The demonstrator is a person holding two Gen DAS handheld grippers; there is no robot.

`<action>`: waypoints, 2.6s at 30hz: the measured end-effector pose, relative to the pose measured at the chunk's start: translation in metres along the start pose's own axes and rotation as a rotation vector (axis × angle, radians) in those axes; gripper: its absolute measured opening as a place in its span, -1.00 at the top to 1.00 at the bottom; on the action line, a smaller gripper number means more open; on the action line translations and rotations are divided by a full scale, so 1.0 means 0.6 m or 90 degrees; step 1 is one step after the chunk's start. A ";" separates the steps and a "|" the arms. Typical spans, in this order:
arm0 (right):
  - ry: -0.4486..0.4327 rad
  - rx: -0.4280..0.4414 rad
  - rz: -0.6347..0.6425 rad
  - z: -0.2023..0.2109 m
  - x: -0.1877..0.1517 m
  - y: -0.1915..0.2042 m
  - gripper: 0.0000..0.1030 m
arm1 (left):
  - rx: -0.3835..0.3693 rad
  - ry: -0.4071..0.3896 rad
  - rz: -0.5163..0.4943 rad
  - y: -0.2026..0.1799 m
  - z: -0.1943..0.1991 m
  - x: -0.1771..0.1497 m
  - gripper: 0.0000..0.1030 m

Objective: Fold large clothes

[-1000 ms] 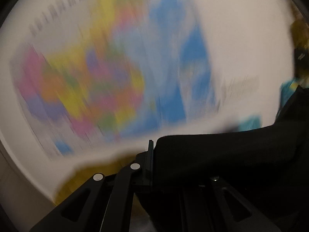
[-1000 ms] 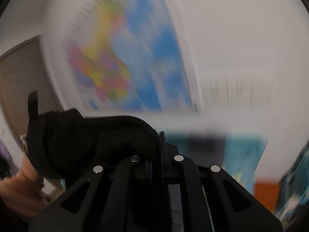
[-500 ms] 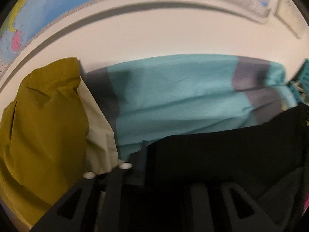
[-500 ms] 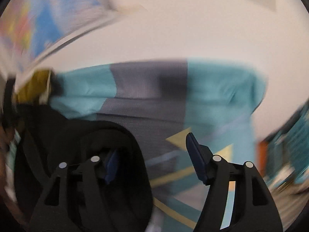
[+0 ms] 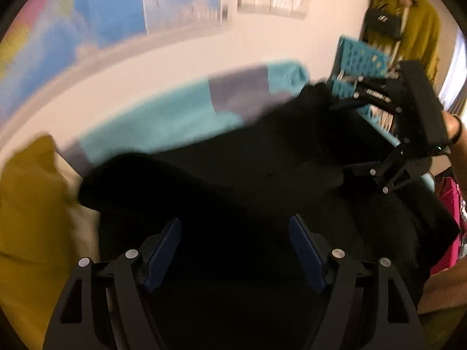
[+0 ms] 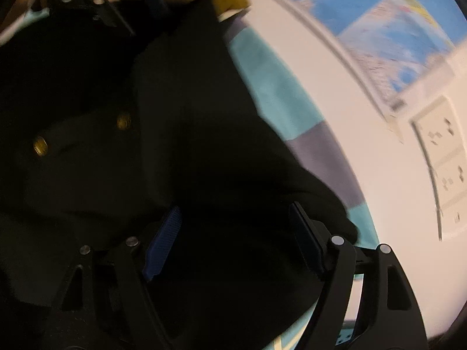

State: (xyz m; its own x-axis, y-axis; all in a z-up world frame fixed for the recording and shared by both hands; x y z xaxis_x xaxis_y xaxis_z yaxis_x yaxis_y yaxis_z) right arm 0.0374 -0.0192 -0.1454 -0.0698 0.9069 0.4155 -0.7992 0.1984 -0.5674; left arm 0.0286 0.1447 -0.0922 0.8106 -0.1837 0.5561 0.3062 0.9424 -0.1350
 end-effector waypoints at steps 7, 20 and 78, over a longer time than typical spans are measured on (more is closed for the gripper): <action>-0.006 0.043 -0.161 -0.025 0.016 -0.081 0.90 | -0.061 -0.004 0.130 0.042 -0.039 0.063 0.17; 0.008 0.118 -0.621 -0.141 0.021 -0.279 0.41 | -0.047 -0.076 0.391 0.199 -0.061 0.132 -0.18; -0.069 0.135 -0.643 0.131 -0.215 -0.045 -0.59 | 0.547 0.066 0.191 0.126 0.277 -0.263 0.24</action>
State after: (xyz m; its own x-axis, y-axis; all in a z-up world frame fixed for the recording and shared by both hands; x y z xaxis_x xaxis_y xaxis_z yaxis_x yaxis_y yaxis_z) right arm 0.0210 -0.1706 -0.1276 0.6456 0.3143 0.6960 -0.6036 0.7683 0.2129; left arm -0.1587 0.2915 -0.0540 0.8499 0.1174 0.5137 -0.3671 0.8312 0.4175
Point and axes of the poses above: each gripper's, at about its wrist camera, not at the fingertips, and z roughly against the way its jaws point, y to its left, x to its top, the point moved 7 cm from there along -z, roughly the way its jaws point, and after that the axes turned 6 degrees about -x, right-handed, at the moved point
